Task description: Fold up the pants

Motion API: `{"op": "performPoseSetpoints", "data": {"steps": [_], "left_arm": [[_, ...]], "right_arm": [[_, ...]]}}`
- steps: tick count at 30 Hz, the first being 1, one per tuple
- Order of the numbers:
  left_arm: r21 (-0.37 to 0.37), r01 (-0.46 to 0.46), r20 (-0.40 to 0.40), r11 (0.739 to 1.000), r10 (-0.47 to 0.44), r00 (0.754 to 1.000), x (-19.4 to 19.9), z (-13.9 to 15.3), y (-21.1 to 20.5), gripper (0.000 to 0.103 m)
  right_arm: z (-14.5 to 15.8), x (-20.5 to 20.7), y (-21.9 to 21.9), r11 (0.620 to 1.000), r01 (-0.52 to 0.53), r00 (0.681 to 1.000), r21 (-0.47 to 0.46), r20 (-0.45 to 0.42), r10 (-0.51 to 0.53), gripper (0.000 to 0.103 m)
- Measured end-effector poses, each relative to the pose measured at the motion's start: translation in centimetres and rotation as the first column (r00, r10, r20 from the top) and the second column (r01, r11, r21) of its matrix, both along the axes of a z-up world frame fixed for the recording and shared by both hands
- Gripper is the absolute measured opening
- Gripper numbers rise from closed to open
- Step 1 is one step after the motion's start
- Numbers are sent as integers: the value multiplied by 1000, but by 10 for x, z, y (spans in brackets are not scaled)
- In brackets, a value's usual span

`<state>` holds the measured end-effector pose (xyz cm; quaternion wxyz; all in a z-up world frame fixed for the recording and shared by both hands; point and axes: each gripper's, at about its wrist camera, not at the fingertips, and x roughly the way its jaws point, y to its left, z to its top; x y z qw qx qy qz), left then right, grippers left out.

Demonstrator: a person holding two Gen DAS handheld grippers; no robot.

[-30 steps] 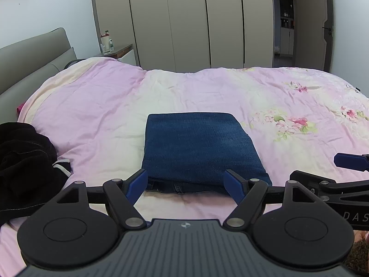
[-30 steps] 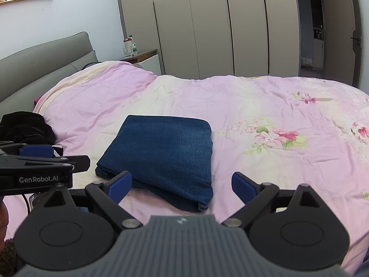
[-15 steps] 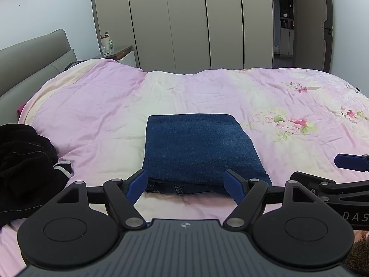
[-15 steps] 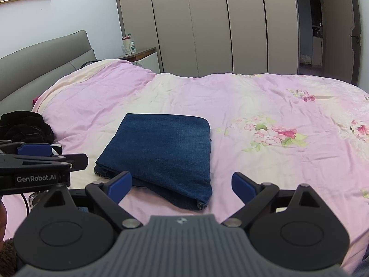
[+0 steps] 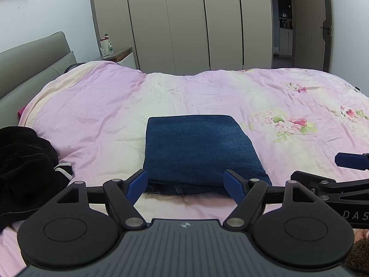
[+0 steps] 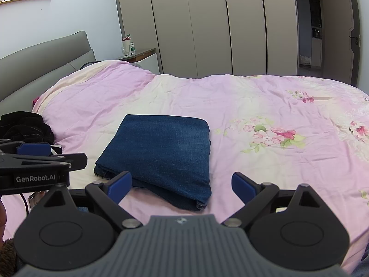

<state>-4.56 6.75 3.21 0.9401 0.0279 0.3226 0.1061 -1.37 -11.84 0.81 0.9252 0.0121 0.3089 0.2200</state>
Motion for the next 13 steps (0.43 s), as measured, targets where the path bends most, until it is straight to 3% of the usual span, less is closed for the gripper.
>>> {"op": "performPoseSetpoints", "data": {"steps": [13], "left_arm": [[-3, 23, 15, 1000, -23, 1000, -3, 1, 1, 88]], "right_arm": [[0, -1, 0, 1000, 0, 1000, -1, 0, 0, 90]]}}
